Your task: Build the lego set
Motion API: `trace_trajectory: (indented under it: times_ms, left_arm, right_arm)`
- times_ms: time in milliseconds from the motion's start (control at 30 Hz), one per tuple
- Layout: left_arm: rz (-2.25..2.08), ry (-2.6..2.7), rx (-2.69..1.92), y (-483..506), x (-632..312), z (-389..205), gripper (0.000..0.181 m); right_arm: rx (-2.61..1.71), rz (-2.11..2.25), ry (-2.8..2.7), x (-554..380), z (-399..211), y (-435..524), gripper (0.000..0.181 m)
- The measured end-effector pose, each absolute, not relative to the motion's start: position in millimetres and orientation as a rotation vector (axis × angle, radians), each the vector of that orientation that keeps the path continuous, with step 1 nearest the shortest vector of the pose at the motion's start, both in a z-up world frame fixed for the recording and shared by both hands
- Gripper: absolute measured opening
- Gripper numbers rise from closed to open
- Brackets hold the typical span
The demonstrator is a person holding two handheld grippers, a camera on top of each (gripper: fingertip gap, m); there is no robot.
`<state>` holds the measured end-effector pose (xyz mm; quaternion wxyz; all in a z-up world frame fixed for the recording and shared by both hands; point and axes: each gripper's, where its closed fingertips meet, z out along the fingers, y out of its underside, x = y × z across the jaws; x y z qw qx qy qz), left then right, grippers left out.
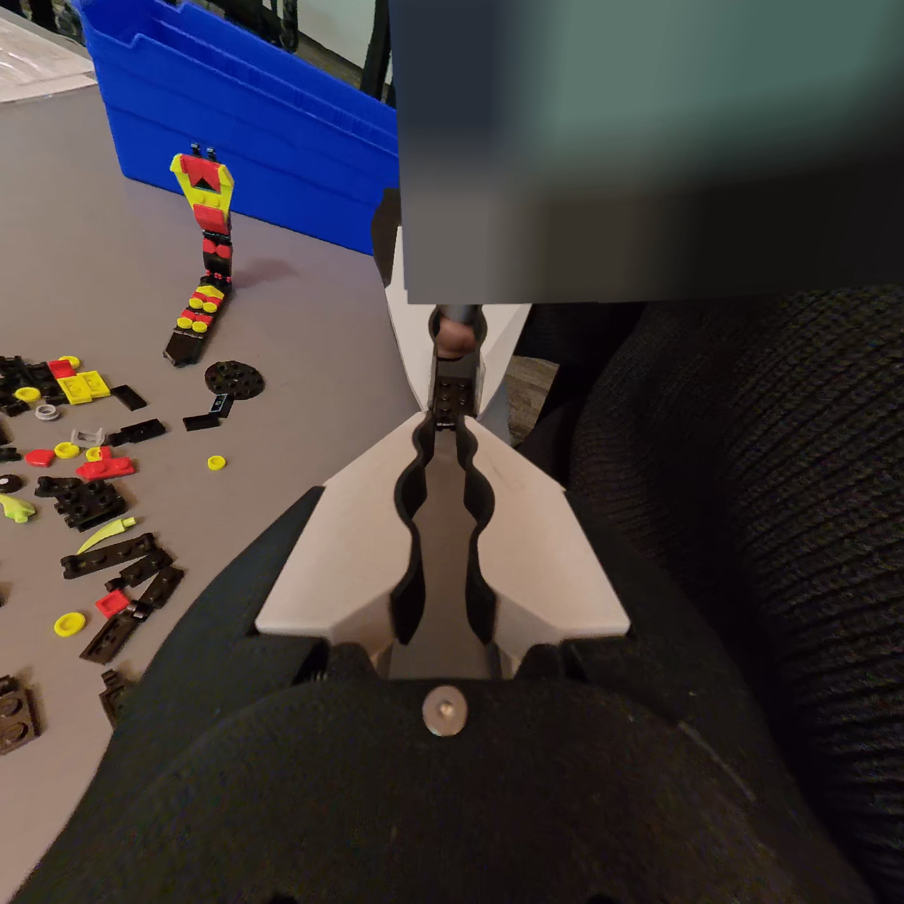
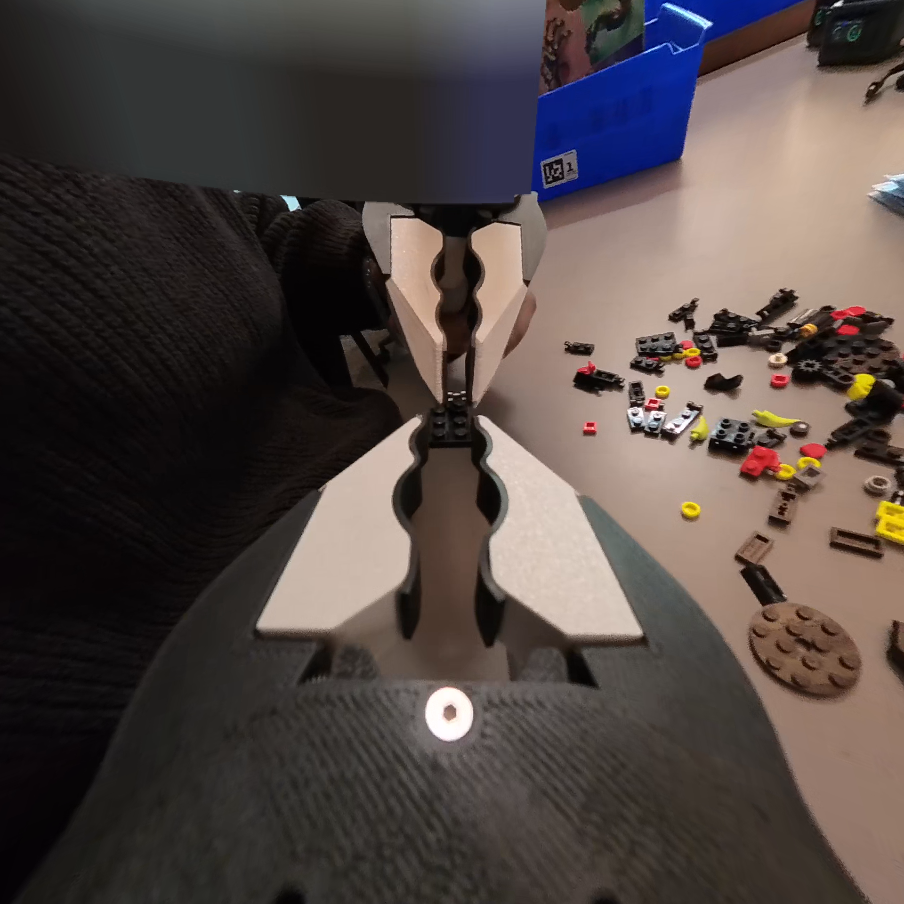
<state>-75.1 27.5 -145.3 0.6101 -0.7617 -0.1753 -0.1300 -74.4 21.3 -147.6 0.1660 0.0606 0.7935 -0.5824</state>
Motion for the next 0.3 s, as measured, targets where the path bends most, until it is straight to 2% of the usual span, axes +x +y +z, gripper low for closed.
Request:
trace_trajectory:
  times_ms: [300]
  left_arm:
    - [-0.345, -0.349, -1.733, 28.3, -65.0, -137.6, 0.006]
  right_arm:
    - [0.119, -1.654, 2.183, -64.2, -140.4, 22.0, 0.015]
